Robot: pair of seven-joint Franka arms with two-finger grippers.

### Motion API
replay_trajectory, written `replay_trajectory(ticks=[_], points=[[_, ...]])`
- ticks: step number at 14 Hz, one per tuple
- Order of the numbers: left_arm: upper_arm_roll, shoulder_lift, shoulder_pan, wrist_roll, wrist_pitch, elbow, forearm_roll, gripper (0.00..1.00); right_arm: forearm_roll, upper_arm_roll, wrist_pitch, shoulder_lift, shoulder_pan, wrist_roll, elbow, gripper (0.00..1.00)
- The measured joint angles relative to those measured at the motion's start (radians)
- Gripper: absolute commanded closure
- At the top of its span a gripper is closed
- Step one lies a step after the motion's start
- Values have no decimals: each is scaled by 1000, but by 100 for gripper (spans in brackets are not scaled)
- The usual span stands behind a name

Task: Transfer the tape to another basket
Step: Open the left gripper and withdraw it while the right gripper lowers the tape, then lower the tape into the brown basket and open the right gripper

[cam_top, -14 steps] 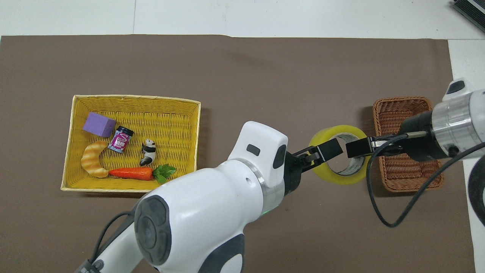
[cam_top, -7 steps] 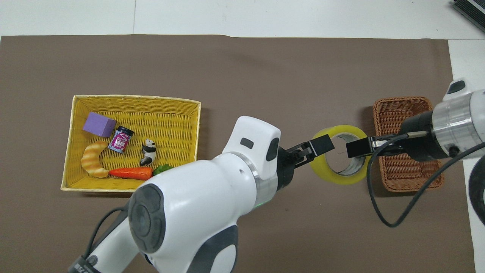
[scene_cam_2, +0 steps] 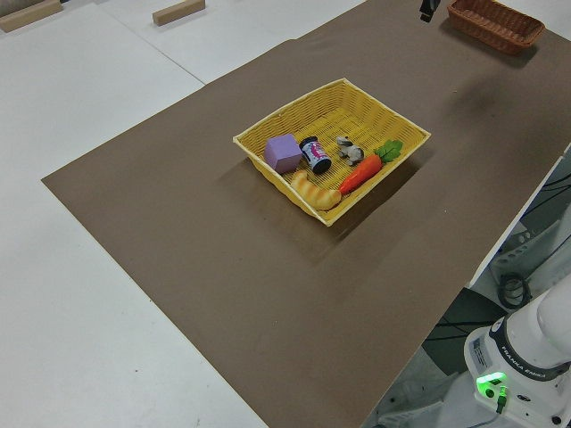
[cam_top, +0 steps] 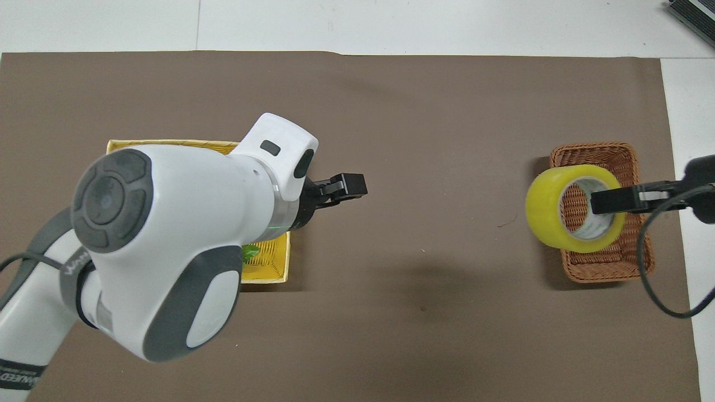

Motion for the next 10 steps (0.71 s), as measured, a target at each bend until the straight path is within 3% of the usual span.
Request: replay_trajectory(ticks=[2, 6, 10], points=[[3, -2, 89, 148, -80, 25, 21, 0, -21, -1, 36, 36, -44, -7, -20, 100], [7, -12, 274, 444, -176, 52, 77, 0, -70, -1, 238, 239, -95, -155, -56, 100], [8, -49, 390, 557, -262, 77, 220, 0, -148, -1, 333, 342, -121, -226, -73, 100]])
